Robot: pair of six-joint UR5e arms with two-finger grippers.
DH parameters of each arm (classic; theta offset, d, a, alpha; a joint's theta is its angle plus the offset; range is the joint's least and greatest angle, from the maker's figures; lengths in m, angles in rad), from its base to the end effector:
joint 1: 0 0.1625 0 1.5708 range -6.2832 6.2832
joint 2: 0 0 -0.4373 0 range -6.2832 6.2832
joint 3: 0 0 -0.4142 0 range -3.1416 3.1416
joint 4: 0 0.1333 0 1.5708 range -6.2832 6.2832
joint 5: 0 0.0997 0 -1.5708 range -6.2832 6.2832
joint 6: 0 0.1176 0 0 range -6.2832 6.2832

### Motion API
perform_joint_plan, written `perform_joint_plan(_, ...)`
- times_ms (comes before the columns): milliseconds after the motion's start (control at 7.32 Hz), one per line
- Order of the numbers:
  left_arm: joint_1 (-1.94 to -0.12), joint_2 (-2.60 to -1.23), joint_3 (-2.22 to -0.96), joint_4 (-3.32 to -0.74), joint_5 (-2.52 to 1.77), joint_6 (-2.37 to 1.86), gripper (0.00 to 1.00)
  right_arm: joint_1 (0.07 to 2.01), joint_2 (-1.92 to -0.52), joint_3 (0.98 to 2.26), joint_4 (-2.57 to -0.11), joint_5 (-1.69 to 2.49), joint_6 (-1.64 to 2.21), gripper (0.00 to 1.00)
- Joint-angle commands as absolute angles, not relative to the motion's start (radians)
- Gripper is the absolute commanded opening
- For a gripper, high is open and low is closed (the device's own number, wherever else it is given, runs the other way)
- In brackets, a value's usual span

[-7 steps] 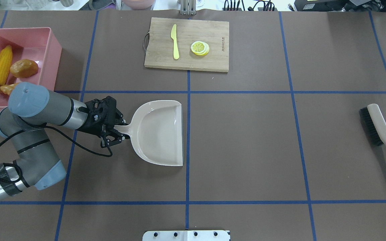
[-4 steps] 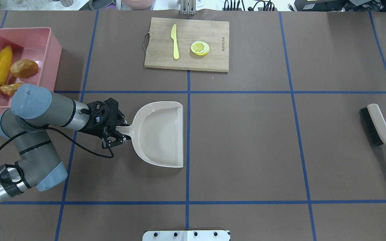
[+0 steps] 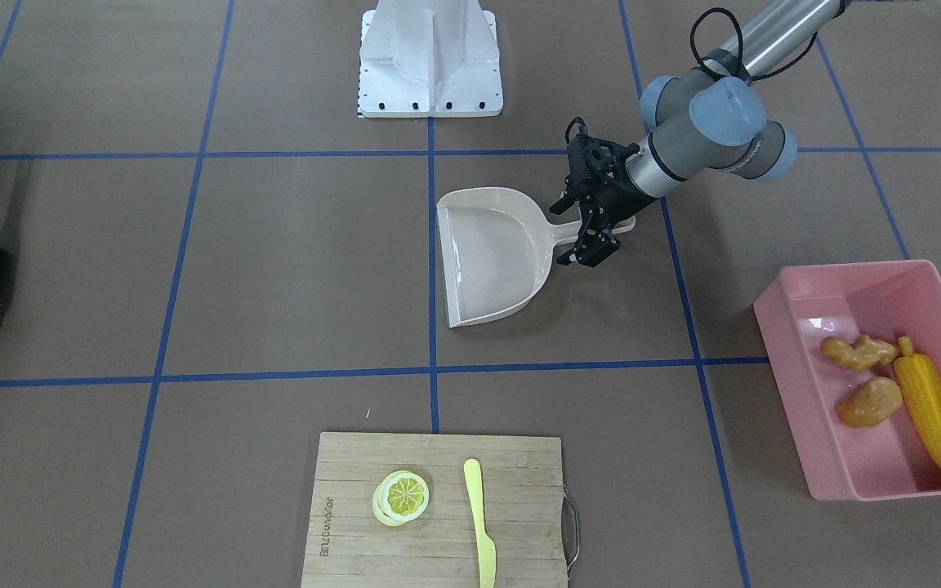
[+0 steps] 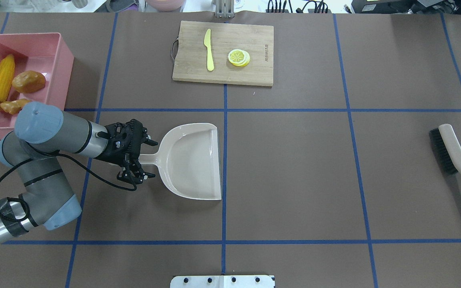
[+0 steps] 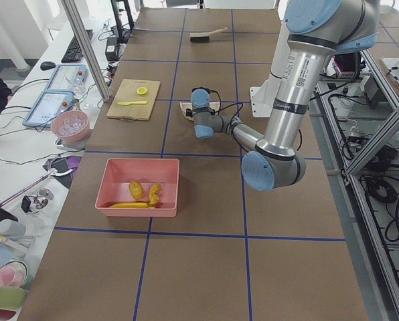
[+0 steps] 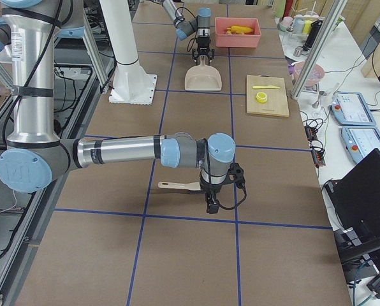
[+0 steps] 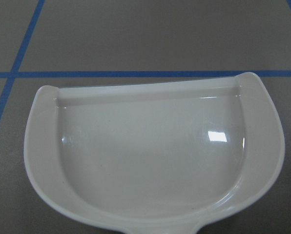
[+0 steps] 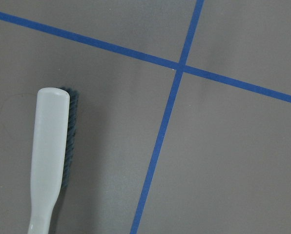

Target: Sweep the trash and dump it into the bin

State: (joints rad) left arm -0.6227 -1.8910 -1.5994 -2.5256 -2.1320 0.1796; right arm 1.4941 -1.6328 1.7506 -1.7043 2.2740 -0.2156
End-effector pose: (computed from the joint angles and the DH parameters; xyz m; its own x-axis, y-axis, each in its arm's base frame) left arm 0.4862 -0.4361 0.3661 0.0372 0.9987 0.0341 -0.2247 -0.0248 0.9741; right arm 0.0201 -0.4855 0.6415 0.7273 -0.2605 0.6350 0.2377 0.9635 0.1230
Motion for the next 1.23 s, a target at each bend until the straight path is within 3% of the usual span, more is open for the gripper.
perform_joint_plan(0,-0.632,-1.829,-1.722,-2.488,-2.14,0.176,0.98,1.494,-1.632,1.75,-1.704,2.273,-0.216,1.0)
perform_joint_plan(273,-0.71,-1.77,-1.828,-2.329,-2.131,0.132,0.98,1.494,-1.634,1.75,-1.704,2.273,-0.215,1.0)
perform_joint_plan(1094,-1.131,-1.694,-1.829,-1.935,-2.016,-0.079,0.98,1.494,-1.644,1.75,-1.71,2.275,-0.216,1.0)
